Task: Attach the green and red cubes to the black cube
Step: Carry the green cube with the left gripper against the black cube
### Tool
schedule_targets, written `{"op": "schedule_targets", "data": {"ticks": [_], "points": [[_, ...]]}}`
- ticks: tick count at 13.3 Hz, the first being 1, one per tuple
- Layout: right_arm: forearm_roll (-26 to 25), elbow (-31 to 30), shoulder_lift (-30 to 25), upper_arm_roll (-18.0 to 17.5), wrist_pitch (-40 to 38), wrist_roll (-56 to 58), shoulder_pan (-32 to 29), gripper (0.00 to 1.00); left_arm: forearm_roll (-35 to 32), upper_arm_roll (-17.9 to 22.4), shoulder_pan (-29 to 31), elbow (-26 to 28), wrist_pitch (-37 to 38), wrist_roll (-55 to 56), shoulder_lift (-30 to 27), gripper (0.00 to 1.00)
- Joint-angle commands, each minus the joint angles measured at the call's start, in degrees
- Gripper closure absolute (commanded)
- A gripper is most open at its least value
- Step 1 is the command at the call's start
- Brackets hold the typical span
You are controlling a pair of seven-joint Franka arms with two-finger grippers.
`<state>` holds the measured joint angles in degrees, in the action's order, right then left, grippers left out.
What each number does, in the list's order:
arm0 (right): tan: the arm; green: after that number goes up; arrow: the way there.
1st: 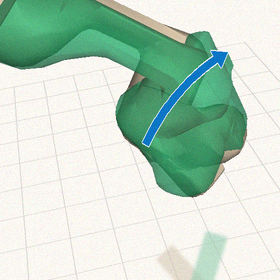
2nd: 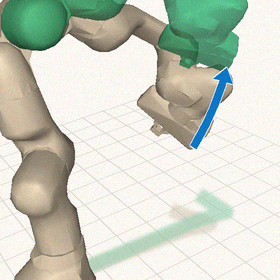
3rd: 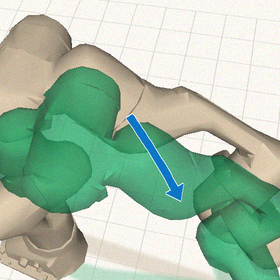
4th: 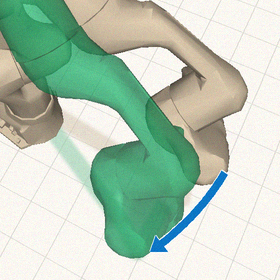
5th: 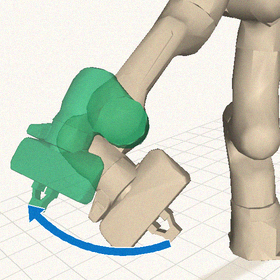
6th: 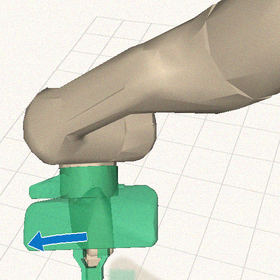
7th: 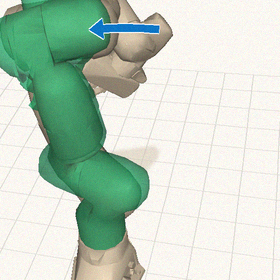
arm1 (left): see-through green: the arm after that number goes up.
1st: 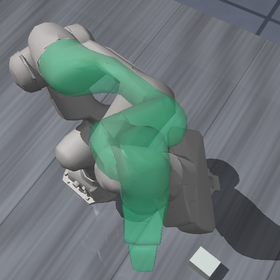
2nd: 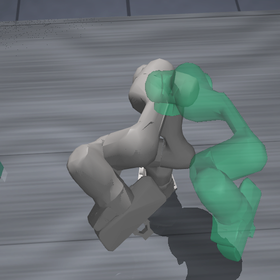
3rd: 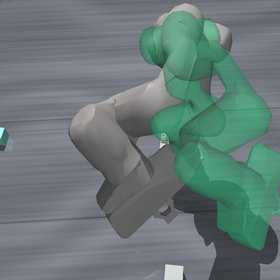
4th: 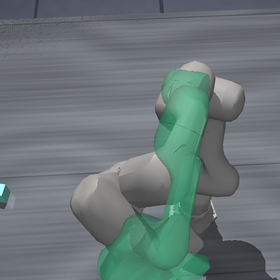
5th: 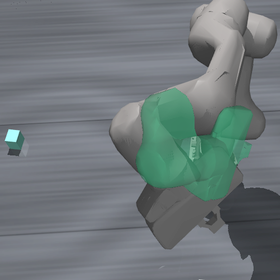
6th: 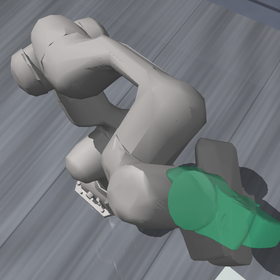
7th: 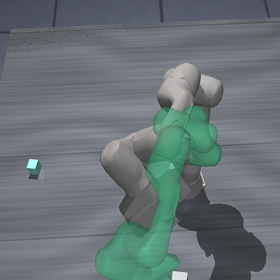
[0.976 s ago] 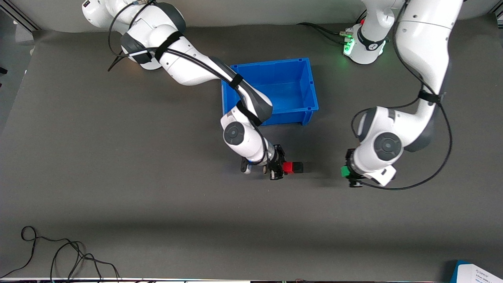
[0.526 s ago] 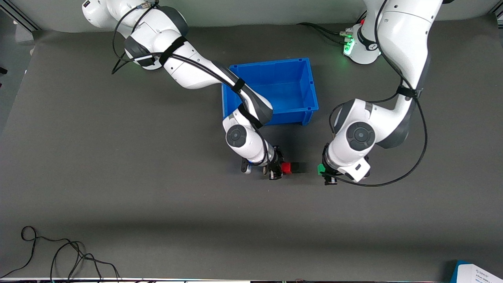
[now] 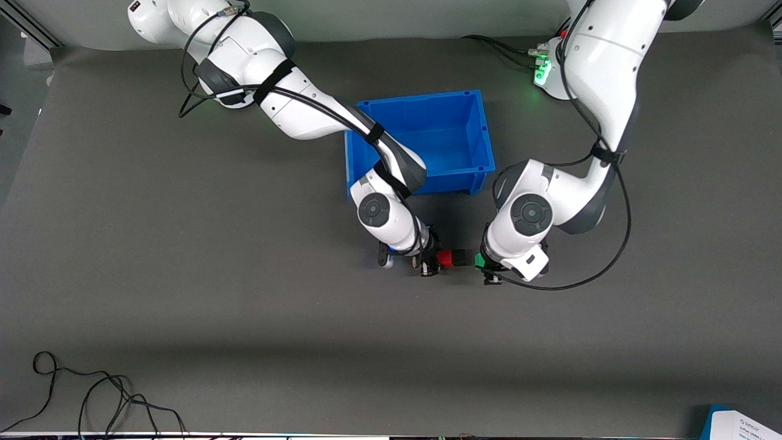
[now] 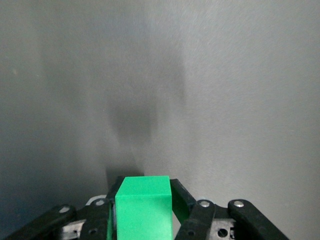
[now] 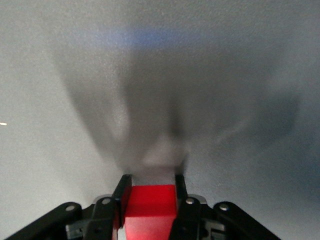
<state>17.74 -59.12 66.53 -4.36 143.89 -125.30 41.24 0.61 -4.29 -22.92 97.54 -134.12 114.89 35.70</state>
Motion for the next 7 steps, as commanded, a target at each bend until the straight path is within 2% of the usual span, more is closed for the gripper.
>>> {"op": "schedule_targets", "data": {"ticks": [1, 7], "points": [[-1.13, 1.11, 1.41, 0.76, -0.02, -0.64, 0.51, 0.83, 0.18, 0.95, -2.04, -1.83, -1.84, 1.39, 2.88, 1.0], [-1.13, 1.11, 1.49, 0.67, 0.07, -0.91, 0.51, 0.83, -0.52, 1.03, -2.22, -1.74, -1.85, 0.95, 3.76, 1.0]]}}
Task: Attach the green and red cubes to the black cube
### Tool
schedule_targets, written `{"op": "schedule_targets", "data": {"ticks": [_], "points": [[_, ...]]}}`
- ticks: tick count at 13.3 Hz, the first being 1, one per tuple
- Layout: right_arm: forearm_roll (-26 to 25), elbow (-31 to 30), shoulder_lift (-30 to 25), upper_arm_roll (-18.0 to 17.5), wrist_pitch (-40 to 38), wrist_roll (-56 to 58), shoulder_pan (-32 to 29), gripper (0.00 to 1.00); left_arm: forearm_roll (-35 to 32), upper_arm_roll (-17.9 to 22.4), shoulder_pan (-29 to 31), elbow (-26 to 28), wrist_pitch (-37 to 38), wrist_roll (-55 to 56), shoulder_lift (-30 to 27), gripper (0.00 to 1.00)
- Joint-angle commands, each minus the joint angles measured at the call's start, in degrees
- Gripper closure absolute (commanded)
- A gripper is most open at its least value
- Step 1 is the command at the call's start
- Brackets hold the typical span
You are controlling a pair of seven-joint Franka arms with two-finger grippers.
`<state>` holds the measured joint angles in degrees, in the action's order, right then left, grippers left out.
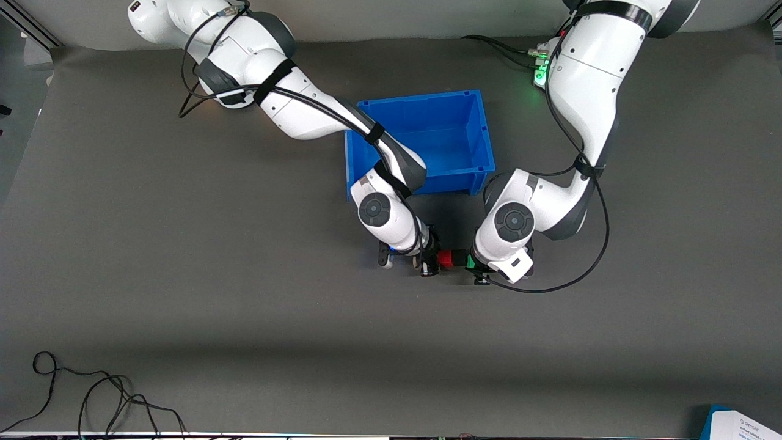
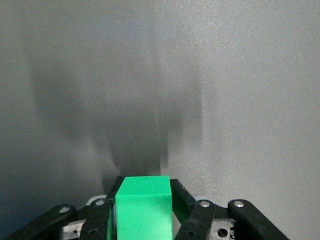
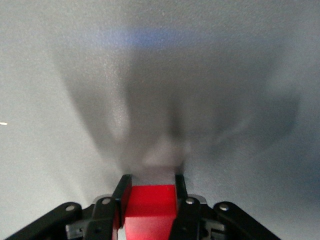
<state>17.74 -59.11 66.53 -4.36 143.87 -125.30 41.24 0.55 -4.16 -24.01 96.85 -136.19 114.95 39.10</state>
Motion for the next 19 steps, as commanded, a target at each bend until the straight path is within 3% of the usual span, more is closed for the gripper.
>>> {"op": "schedule_targets", "data": {"ticks": [1, 2, 3, 6, 7, 9, 13, 14, 15, 16, 17, 19], "points": [[-1.04, 1.1, 1.49, 0.67, 0.09, -0.91, 0.51, 0.69, -0.46, 0.91, -1.13, -1.05, 0.22, 0.46, 0.36, 1.0], [-1.04, 1.19, 1.49, 0.58, 0.09, -0.82, 0.51, 0.45, -0.46, 0.91, -1.13, -1.05, 0.31, 0.37, 0.36, 0.97], [-0.95, 1.19, 1.49, 0.58, 0.09, -0.73, 0.51, 0.36, -0.46, 0.82, -1.13, -1.05, 0.31, 0.36, 0.36, 0.95], [-0.69, 1.45, 1.32, 0.41, 0.0, -0.64, 0.42, 0.29, -0.46, 0.91, -1.13, -0.96, 0.31, 0.45, 0.36, 0.96], [-0.69, 1.45, 1.23, 0.41, -0.17, -0.64, 0.42, 0.23, -0.46, 0.91, -1.13, -0.96, 0.31, 0.45, 0.53, 0.96], [-0.69, 1.45, 1.23, 0.49, -0.09, -0.73, 0.34, 0.0, -0.64, 0.91, -1.13, -1.13, 0.13, 0.45, 1.24, 0.96], [-0.51, 1.45, 0.27, 0.32, -2.01, -0.55, -0.89, 0.0, -0.81, 0.91, -1.22, -1.05, -0.57, 0.36, 1.94, 0.93], [-0.6, 1.45, -0.43, 0.41, -3.67, -0.55, -0.9, 0.0, -1.08, 0.91, -1.13, -0.96, -0.57, 0.36, 1.94, 0.79], [-0.6, 1.45, -1.22, 0.49, -4.82, -0.38, -1.07, 0.0, -1.08, 0.91, -1.22, -0.96, -0.48, 0.36, 1.94, 0.47], [-0.69, 1.37, -2.19, 0.76, -6.14, -0.2, -1.51, 0.0, -1.17, 0.91, -1.39, -0.96, -0.48, 0.36, 1.94, 0.3], [-1.12, 1.28, -3.15, 0.93, -7.8, -0.12, -1.86, 0.0, -1.08, 0.91, -1.57, -1.05, -0.48, 0.54, 1.94, 0.03], [-1.48, 1.1, -4.74, 1.28, -10.27, 0.23, -2.47, 0.0, -1.08, 0.91, -1.57, -1.22, 0.3, 0.63, 1.59, 0.0]]}}
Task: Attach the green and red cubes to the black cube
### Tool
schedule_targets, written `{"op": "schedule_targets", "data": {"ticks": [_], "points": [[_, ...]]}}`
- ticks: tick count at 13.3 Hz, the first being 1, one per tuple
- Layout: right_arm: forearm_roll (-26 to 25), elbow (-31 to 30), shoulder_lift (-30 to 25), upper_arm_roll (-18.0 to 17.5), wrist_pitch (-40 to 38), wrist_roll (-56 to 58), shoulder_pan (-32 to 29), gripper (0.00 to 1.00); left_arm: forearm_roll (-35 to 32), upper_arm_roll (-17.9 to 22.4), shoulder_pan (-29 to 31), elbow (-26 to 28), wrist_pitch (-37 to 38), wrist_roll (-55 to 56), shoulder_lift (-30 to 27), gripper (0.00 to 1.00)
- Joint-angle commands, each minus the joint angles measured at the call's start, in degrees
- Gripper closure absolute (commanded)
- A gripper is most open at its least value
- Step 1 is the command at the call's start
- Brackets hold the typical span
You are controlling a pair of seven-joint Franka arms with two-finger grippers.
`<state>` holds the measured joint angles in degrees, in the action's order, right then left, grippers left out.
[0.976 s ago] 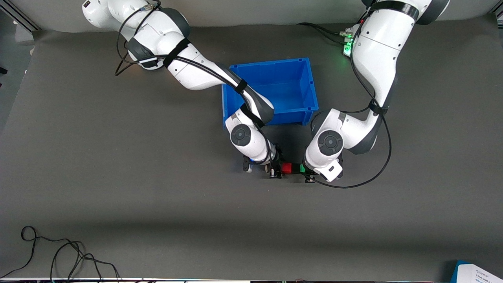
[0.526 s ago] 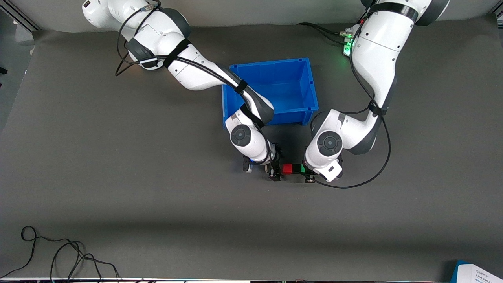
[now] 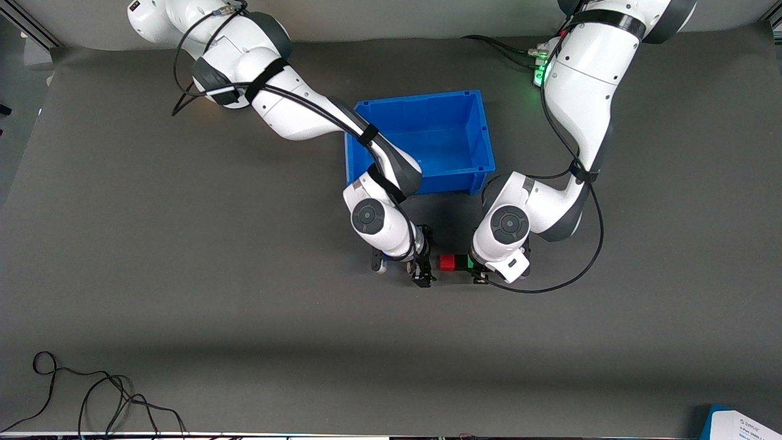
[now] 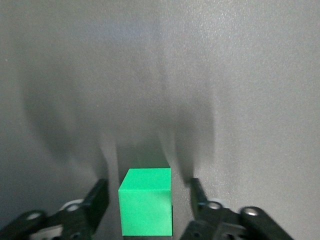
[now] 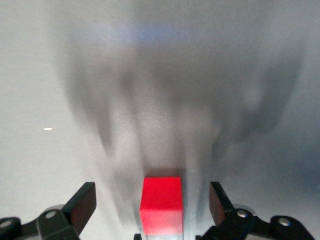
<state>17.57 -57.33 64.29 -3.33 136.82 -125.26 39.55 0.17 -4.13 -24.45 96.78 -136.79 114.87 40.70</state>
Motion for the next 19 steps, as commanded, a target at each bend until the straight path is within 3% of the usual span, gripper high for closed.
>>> {"op": "schedule_targets", "data": {"ticks": [1, 3, 8, 13, 17, 19], "points": [[-1.23, -0.68, -3.64, 0.25, -4.7, 1.41, -1.83, 0.0, -0.7, 1.05, -0.69, -1.41, 1.26, 0.7, -0.44, 0.0], [-1.31, -1.2, -7.49, 0.17, -9.62, 4.83, -3.59, 0.0, -1.39, 1.49, 0.19, -3.95, 4.93, -0.17, -2.98, 0.0], [-1.31, -8.31, -17.96, 0.43, -16.74, 20.1, -7.99, 0.0, -2.28, 1.67, 7.82, -23.37, 28.04, -12.27, -5.09, 0.0], [-1.84, -8.67, -25.95, 0.69, -34.13, 33.56, -13.09, 0.0, -2.28, 1.67, 16.87, -23.65, 38.42, -39.84, -15.54, 0.0], [-6.32, -22.97, -38.86, 1.48, -35.48, 54.47, -15.28, 0.0, -1.49, 1.58, 23.47, -23.83, 51.16, -67.18, -22.49, 0.0], [-9.2, -26.68, -44.14, 1.48, -37.66, 60.54, -16.08, 0.0, -1.05, 1.41, 26.02, -24.0, 53.64, -75.2, -23.91, 0.0]]}}
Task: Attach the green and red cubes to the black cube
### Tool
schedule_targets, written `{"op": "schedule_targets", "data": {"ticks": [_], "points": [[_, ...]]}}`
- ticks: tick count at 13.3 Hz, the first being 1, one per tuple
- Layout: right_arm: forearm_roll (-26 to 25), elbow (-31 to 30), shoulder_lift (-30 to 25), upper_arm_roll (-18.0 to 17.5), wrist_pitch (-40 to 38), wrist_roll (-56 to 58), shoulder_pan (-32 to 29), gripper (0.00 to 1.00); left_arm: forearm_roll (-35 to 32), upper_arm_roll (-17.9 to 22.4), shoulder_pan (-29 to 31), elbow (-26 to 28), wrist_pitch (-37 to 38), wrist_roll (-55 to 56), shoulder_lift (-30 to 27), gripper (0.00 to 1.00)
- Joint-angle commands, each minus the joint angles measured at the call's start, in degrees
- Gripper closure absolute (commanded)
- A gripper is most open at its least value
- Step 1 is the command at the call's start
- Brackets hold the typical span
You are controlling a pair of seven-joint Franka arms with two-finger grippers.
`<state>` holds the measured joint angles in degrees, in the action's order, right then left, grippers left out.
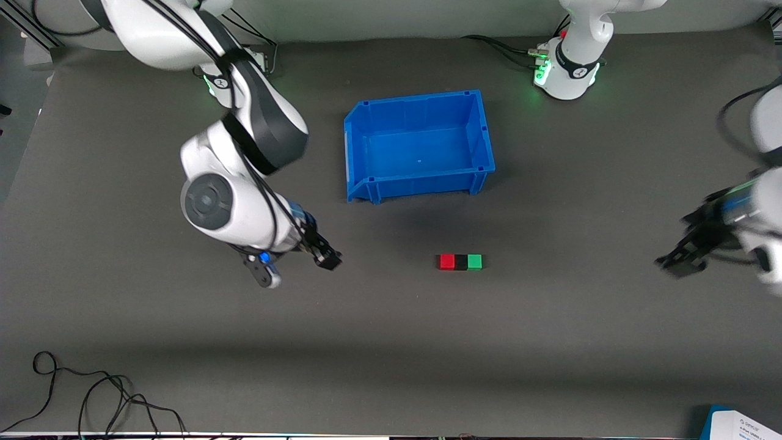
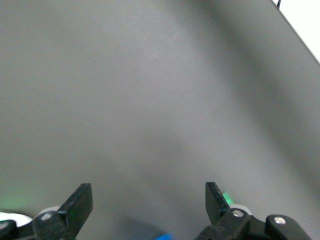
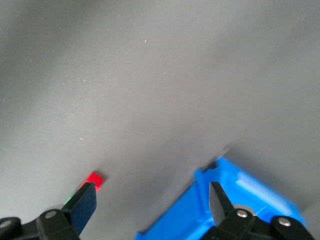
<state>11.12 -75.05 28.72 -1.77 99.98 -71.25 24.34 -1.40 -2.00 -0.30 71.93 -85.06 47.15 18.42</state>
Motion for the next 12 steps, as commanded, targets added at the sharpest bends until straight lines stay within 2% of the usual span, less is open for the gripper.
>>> {"op": "schedule_targets", "data": {"ticks": [1, 2, 4, 5, 8, 12], "points": [[-5.72, -9.06, -10.07, -0.08, -3.62, 10.56, -1.22, 0.0, 0.44, -0.46, 2.14, 0.49, 2.78, -10.56, -2.15, 0.0], [-6.62, -9.32, -12.0, -0.17, -6.17, 15.21, -2.7, 0.0, 0.0, -0.46, 2.75, 0.4, 3.58, -13.81, -2.68, 0.0], [-6.98, -13.96, -17.35, -0.17, -7.16, 23.66, -6.3, 0.0, -0.88, -0.46, 2.76, -0.47, 3.58, -18.65, -2.95, 0.0], [-7.16, -15.9, -19.9, -0.08, -7.16, 28.05, -7.8, 0.0, -1.14, -0.72, 2.84, -1.0, 3.67, -23.55, -2.95, 0.0], [-7.07, -16.62, -23.78, 0.27, -8.73, 46.07, -13.41, 0.0, -0.62, -0.46, 2.93, -1.01, 3.85, -40.79, -3.04, 0.0], [-7.6, -16.53, -27.3, -0.34, -10.42, 54.16, -21.16, 0.0, -1.58, -0.9, 2.23, -0.92, 4.37, -42.49, -3.04, 0.0]]}}
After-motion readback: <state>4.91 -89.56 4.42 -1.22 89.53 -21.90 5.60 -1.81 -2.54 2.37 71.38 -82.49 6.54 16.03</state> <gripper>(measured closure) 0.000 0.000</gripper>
